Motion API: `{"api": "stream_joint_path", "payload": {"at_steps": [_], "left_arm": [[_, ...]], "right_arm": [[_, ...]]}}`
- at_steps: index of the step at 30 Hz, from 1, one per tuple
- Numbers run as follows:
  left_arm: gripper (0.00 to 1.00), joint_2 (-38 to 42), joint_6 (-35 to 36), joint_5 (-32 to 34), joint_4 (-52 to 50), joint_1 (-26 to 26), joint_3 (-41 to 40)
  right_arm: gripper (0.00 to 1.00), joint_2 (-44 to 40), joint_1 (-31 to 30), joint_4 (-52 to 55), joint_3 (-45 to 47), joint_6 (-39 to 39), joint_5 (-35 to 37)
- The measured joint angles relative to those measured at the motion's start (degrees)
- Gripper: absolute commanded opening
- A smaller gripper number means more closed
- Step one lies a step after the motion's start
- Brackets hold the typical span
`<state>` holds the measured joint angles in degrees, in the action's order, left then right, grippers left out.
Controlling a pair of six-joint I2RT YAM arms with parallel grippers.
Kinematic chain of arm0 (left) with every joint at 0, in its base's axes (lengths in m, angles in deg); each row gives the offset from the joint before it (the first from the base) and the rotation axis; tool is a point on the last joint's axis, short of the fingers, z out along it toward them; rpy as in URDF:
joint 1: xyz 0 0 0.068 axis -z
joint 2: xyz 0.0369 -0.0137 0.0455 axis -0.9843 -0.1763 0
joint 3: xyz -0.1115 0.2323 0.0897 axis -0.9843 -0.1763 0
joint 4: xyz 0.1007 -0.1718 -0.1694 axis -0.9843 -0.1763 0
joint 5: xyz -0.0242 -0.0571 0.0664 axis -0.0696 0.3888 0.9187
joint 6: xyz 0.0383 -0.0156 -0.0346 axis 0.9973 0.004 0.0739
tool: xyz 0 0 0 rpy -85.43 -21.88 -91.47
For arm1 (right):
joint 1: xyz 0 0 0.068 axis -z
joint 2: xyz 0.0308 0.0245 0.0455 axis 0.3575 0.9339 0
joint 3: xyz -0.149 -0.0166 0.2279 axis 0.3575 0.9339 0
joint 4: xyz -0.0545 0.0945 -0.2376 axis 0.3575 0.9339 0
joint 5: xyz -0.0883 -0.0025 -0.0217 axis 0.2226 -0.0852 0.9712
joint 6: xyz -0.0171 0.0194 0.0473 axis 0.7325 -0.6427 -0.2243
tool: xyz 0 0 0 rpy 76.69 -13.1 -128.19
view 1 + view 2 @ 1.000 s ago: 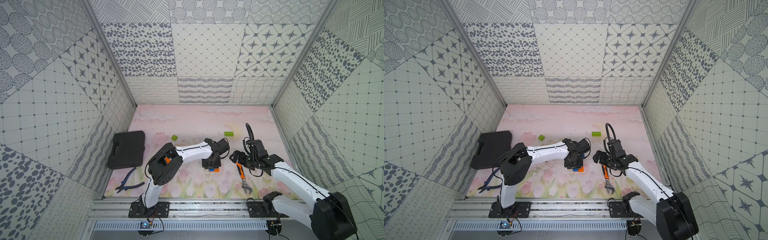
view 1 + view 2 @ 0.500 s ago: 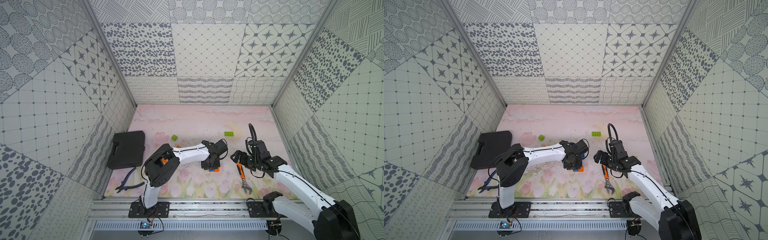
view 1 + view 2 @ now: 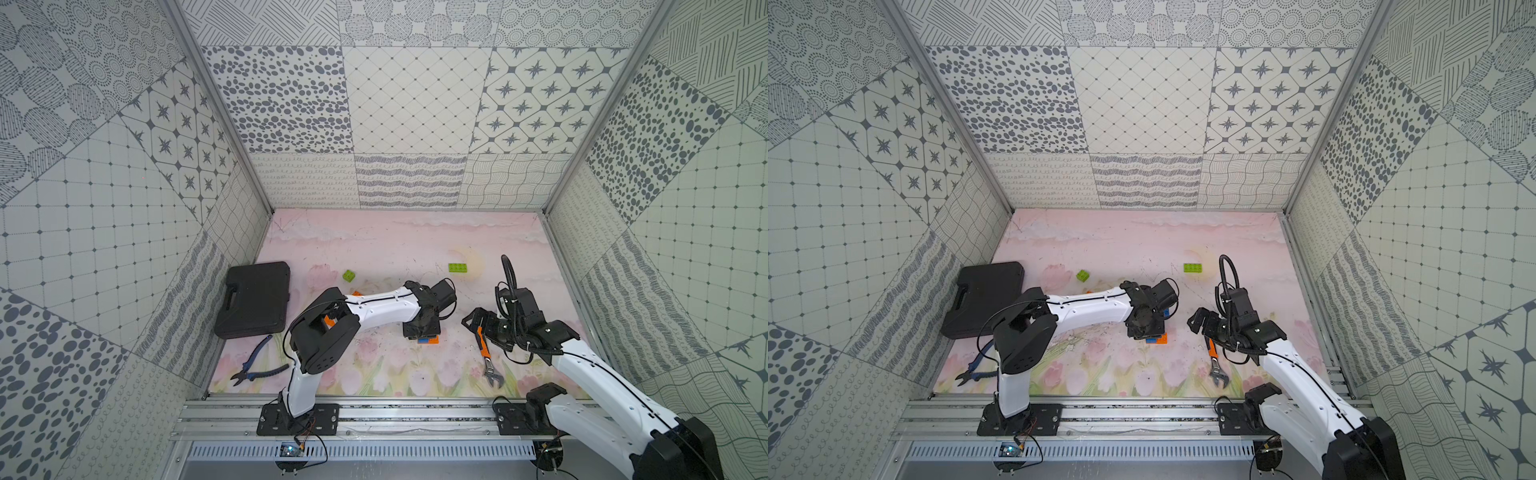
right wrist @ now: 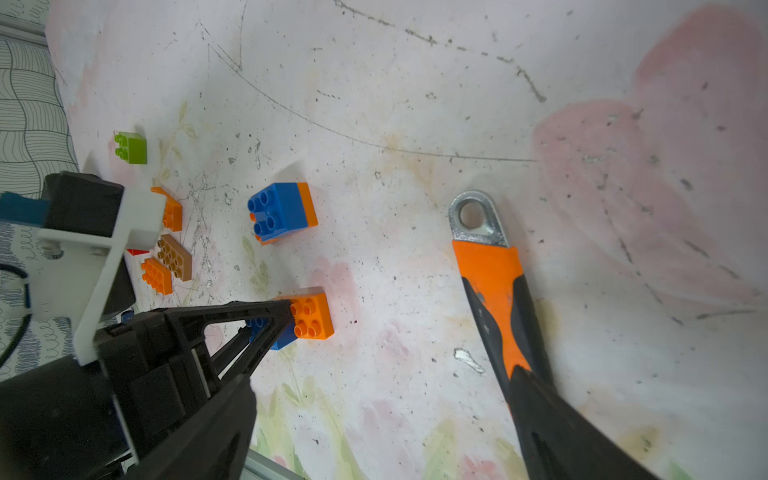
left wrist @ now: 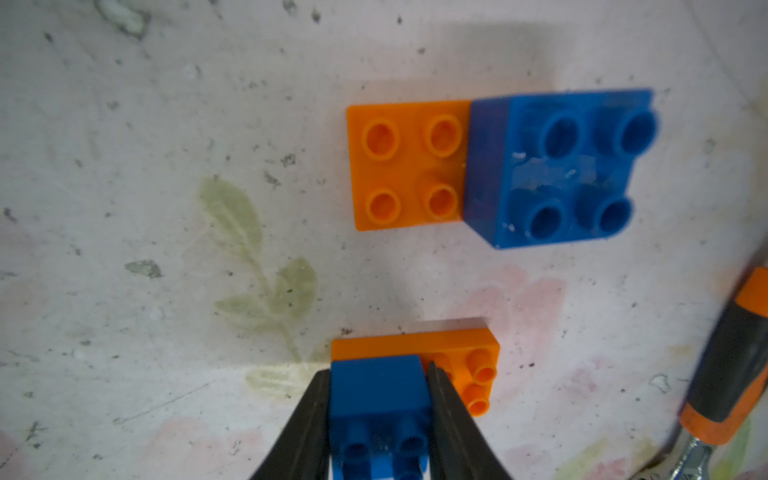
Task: Assemble the number 5 with lego
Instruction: Assemble the lego brick with the lego brick.
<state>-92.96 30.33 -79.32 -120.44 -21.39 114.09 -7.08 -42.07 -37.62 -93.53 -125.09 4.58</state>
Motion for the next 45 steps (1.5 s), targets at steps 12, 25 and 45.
{"api": "stream_joint_path", "payload": {"at_steps": [12, 25, 45], "left_arm": [[0.39, 0.5, 0.4, 0.4, 0.6, 0.0, -0.5], [0.52, 1.9, 0.8, 0.7, -2.0, 0.0, -0.8], [0.25, 4.5, 1.0, 0.0, -2.1, 0.0, -4.2]], "right_arm": [[0.99, 0.4, 0.0, -1.1, 0.3, -1.0, -1.3], [0.99, 5.7, 0.0, -6.0, 0.8, -1.9, -3.9], [0.99, 11.4, -0.1, -9.1, -1.4, -1.9, -5.8]]}}
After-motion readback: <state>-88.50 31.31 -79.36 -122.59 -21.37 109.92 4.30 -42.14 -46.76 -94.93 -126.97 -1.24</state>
